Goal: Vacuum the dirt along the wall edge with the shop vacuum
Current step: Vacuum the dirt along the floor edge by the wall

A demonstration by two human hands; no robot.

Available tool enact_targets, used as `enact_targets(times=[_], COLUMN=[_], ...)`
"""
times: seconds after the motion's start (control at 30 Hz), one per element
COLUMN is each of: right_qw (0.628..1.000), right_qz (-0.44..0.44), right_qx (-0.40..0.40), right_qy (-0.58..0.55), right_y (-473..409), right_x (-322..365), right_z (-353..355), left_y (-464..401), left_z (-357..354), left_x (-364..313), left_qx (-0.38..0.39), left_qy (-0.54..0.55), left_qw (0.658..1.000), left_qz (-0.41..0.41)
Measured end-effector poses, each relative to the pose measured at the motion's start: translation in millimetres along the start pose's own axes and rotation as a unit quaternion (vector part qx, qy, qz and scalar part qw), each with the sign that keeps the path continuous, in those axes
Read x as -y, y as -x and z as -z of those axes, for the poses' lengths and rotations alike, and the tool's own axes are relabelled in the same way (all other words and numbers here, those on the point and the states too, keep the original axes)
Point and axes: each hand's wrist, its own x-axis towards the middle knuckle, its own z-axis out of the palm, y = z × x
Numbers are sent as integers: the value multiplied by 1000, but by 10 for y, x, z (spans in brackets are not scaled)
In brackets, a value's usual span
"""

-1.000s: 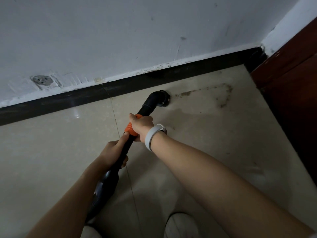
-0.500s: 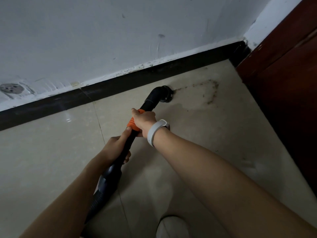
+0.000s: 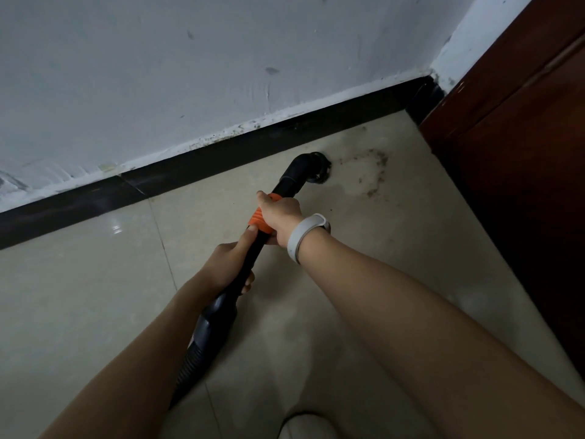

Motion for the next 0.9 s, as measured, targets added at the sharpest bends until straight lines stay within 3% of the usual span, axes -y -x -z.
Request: enact_targets(times=[0.9], right_qw=[997], right_qz=[-8], right_qx=[-31], right_qy=[-65], right_y=[-283], right_x=[400], right_z=[1174], left_y=[-553], left_z=[-674], left_x=[-898], left_qx=[63], left_qy=[-36], left_qw=[997], left_qz=[-22])
